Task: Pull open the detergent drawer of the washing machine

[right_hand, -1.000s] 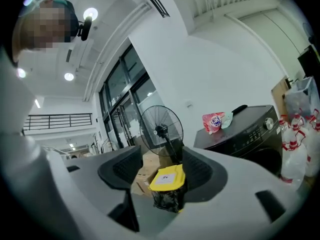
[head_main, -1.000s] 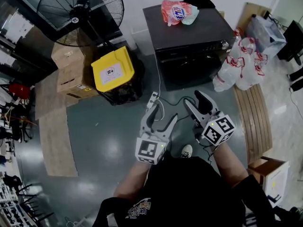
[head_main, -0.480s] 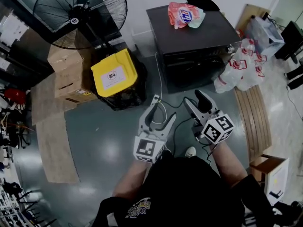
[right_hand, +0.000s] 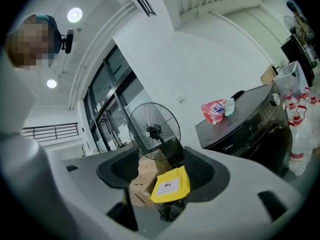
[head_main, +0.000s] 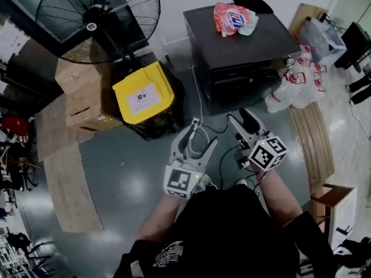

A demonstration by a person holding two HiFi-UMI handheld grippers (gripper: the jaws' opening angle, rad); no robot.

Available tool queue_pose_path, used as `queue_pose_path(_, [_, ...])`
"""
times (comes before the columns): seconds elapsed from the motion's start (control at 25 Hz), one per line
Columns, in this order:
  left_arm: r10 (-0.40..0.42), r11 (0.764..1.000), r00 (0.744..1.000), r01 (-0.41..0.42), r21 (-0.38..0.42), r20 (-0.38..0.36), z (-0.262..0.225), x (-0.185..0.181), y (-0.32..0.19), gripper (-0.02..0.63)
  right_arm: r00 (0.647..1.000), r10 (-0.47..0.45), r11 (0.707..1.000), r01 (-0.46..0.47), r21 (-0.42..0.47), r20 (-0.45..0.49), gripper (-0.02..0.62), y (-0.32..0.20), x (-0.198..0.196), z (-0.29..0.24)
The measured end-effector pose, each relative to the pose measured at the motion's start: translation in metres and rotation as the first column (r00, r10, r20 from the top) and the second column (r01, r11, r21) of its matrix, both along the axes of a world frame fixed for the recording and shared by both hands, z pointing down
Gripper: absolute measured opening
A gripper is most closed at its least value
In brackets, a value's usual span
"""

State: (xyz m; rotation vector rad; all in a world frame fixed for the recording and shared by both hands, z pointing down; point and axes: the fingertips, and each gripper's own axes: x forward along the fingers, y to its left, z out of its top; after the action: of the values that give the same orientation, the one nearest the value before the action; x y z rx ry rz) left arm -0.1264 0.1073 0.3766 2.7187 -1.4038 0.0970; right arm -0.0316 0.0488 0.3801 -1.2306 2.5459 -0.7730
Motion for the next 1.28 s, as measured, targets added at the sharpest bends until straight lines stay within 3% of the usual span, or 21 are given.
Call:
queue_pose_path(0.28, [0.031, 1.0, 1.0, -0.031, -0.004, -0.005, -0.004, -0.016, -0.008, 0.276, 0.999, 0.028, 0.999, -0.026, -0.041, 0.042, 0.301, -0.012, -0.017, 0.009])
queue_pose_path(0.52, [0.046, 0.999, 0.999, -0.046, -0.023, -0.002, -0.004, -0.014, -0.022, 0.276, 0.988, 0.052, 0.993, -0.035, -0.114, 0.143, 0.31, -0.041, -0.014, 0.028])
queue_pose_path(1.08, [-0.022, 0.997, 0.999, 0.024, -0.067, 0.043, 0.015, 0.018, -0.095, 0.276, 0.936, 0.065, 0.954, 0.044, -0.297, 0.347, 0.362, -0.145, 0.015, 0.095])
queue_pose_path(1.16, [-0.03, 0.996, 0.999, 0.033, -0.083, 0.038, 0.016, 0.023, -0.109, 0.276, 0.926, 0.106, 0.931, 0.036, -0.363, 0.362, 0.379, -0.158, 0.023, 0.115])
queue_pose_path(1.28, [-0.044, 0.994, 0.998, 0.048, -0.101, 0.036, 0.022, 0.03, -0.128, 0.276, 0.901, 0.238, 0.845, -0.009, -0.534, 0.362, 0.399, -0.172, 0.04, 0.152])
